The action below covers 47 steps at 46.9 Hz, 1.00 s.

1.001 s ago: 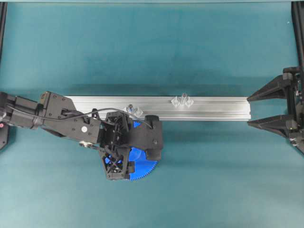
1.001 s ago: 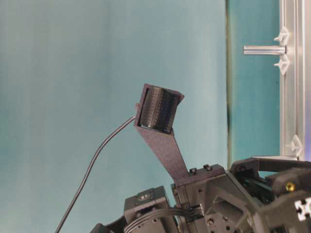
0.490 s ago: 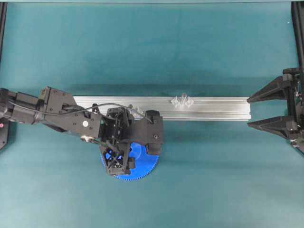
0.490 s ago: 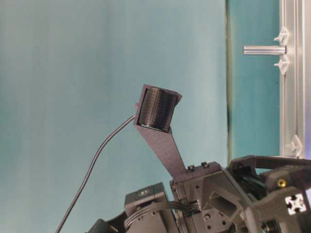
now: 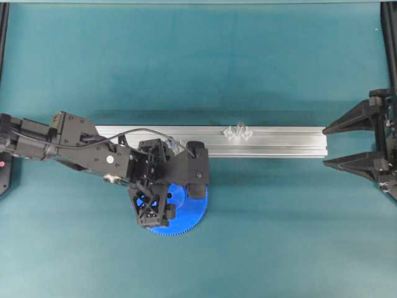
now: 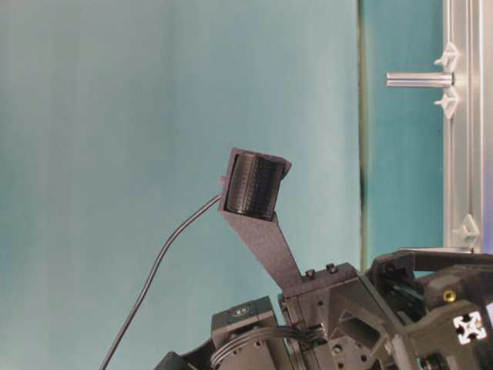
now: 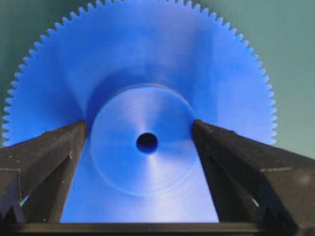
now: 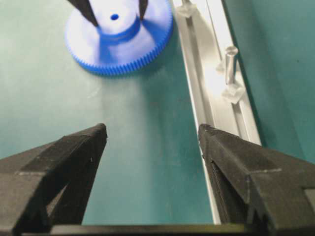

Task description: Insert the large gear onto the shaft.

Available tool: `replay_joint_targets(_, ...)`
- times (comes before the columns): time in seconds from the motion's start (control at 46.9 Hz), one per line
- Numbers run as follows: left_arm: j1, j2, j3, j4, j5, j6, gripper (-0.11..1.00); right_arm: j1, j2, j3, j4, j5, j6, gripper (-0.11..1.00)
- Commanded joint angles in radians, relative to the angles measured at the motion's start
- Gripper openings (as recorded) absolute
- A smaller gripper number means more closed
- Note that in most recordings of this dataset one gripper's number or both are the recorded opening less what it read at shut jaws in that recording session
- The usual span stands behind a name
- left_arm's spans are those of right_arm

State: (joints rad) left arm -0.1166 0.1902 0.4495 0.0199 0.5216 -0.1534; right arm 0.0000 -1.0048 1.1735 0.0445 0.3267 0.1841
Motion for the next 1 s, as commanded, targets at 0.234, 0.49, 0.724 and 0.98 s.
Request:
replay_joint_targets(0.234,-0.028,-0.008,-0.028,0.002,0.06,0.005,0.92,0.003,0.006,-0.011,0.002,-0.009,0.011,0.82)
replay_joint_targets(0.49,-0.031,-0.006,-0.031,0.002,0.121,0.061,0.92,0.003,0.006,-0.009,0.002,-0.011,0.011,0.82)
replay_joint_targets(0.724,-0.031,-0.003,-0.032,0.002,0.138,0.091,0.92,0.005,0.006,-0.009,0.002,-0.011,0.011,0.82)
replay_joint_targets(0.98,-0.031,0.005,-0.032,0.002,0.14,0.092,0.92,0.009,0.006,-0.009,0.002,-0.009,0.011,0.82)
